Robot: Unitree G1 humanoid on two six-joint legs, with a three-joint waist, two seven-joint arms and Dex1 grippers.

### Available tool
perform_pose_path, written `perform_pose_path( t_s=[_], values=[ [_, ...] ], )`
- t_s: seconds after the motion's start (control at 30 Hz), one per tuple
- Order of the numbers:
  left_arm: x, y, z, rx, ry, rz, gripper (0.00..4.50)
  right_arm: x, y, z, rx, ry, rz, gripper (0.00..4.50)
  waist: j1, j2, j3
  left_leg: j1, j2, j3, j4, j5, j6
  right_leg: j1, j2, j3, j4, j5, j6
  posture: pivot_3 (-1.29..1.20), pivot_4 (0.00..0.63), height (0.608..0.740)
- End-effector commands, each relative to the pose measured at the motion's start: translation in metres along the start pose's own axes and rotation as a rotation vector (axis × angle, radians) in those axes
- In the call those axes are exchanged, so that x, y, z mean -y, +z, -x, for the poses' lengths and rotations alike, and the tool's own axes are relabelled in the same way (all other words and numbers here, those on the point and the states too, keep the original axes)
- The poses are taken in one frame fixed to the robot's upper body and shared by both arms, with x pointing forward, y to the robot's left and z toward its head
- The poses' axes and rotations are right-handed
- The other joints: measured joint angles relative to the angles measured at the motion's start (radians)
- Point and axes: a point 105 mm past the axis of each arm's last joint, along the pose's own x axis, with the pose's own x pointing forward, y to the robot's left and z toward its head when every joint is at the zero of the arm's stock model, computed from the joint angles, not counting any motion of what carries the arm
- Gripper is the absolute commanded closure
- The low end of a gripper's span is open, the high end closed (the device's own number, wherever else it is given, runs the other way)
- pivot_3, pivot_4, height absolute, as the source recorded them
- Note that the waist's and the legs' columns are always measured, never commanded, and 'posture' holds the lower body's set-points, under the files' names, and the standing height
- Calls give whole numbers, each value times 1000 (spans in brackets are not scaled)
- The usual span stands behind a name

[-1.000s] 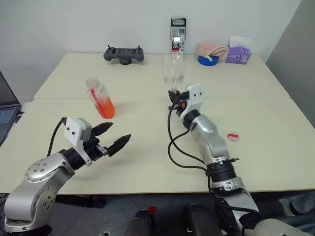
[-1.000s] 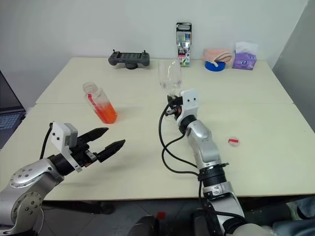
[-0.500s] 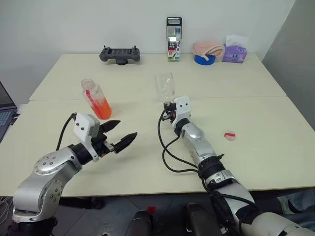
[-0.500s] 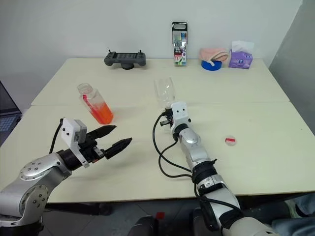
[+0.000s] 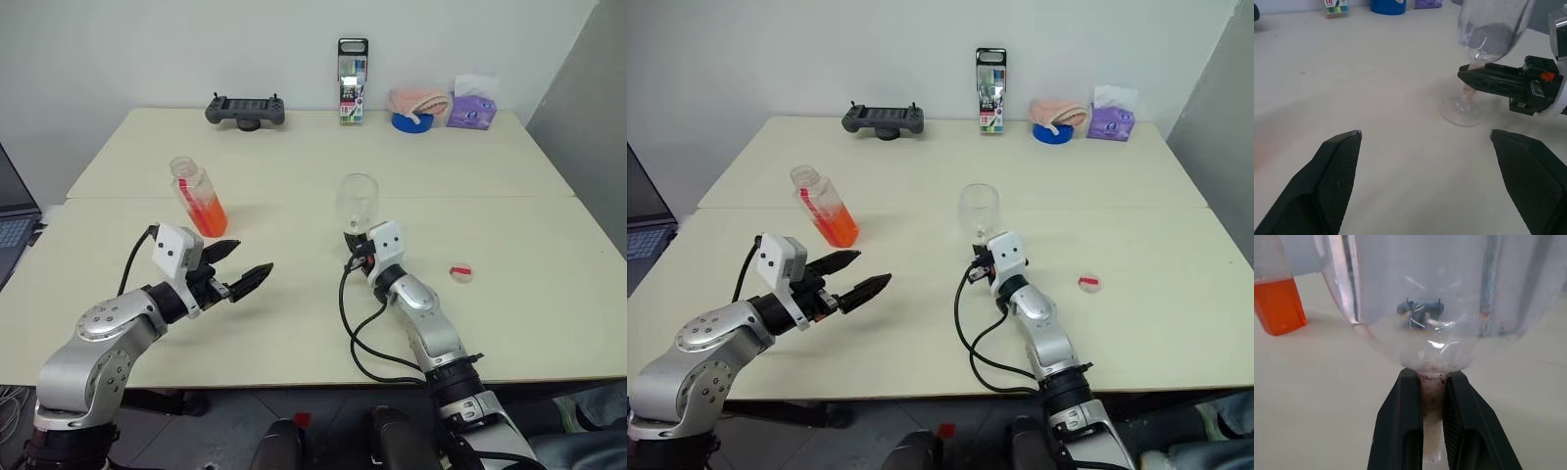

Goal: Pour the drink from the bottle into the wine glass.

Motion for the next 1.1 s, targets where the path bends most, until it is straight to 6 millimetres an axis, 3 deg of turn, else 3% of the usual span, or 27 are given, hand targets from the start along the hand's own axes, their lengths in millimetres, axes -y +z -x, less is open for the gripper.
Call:
perform_pose_path(
  t_s=[0.03,0.17,0.5,0.9,1.1],
  values=[
    [-2,8,1,19,2,-29,0,-2,-38,15,-164,30,-12,4279,2,0,0,1,0,0,-1,0,0,1,0,0,-1,0,0,0,150,740],
    [-4,6,0,13,5,-29,0,-5,-41,16,-196,56,-17,4279,4,-2,-2,9,0,0,-7,0,0,7,-1,0,-4,-2,0,0,150,740],
    [-5,3,-4,4,1,-29,0,-5,-34,15,-185,114,-6,4279,3,-3,-4,10,1,1,-13,0,0,8,0,0,-11,-2,0,0,150,740],
    [-11,-2,-6,-8,12,-28,0,-7,-31,17,-218,153,60,126,1,-2,-3,8,1,0,-13,0,0,7,0,-1,-11,-1,0,0,150,740],
    [-37,-5,1,41,183,-37,0,1,-1,37,-209,266,134,53,4,-1,-2,6,0,0,-13,0,0,7,-1,-1,-13,-1,1,0,150,740]
  ],
)
